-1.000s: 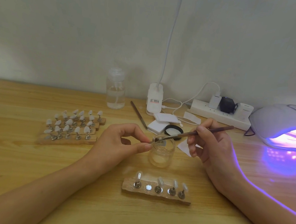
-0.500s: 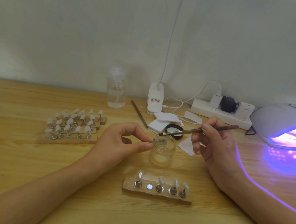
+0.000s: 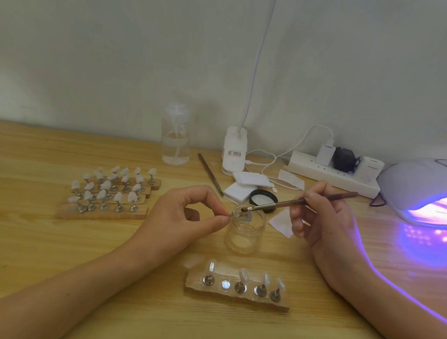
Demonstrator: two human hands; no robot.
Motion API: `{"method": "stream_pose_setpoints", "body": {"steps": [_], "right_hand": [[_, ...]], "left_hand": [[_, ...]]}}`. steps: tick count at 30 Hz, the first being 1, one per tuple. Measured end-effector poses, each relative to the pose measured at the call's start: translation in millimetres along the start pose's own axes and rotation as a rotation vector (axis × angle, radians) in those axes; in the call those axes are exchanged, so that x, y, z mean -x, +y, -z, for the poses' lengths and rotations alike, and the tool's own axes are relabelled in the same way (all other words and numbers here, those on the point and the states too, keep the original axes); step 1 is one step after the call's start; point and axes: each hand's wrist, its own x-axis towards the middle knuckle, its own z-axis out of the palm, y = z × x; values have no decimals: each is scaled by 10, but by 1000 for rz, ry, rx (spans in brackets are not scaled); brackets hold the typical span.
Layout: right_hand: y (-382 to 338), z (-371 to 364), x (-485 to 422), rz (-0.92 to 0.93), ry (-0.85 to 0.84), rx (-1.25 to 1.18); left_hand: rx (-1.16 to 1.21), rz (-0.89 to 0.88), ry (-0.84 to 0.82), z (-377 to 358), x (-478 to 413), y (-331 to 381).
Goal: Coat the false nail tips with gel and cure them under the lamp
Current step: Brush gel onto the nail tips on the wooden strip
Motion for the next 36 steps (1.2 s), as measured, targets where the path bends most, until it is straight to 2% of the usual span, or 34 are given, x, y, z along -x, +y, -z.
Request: {"method": "stream_pose_setpoints", "body": {"steps": [3, 7, 11, 15, 19, 23, 27, 32, 36], "right_hand": [[-6, -22, 14, 18, -74, -1], [13, -3, 0, 9, -14, 29], [-1, -22, 4, 34, -72, 13], [7, 2, -5, 22, -9, 15], [-5, -33, 6, 25, -88, 6], [24, 8, -5, 0, -13, 19], [18, -12, -9, 18, -68, -22], [22, 8, -10, -5, -18, -19], [16, -17, 4, 13, -72, -10]], "left_hand": [[-9, -21, 3, -6, -3, -7], [-6, -56, 9, -2, 6, -3], [-34, -96, 11, -17, 17, 2], [-39, -101, 16, -16, 10, 6], [-38, -95, 21, -13, 15, 3], [-24, -93, 22, -10, 7, -6], [-26, -101, 18, -12, 7, -3], [-18, -99, 16, -11, 4, -4], [-17, -95, 18, -12, 3, 2]]}}
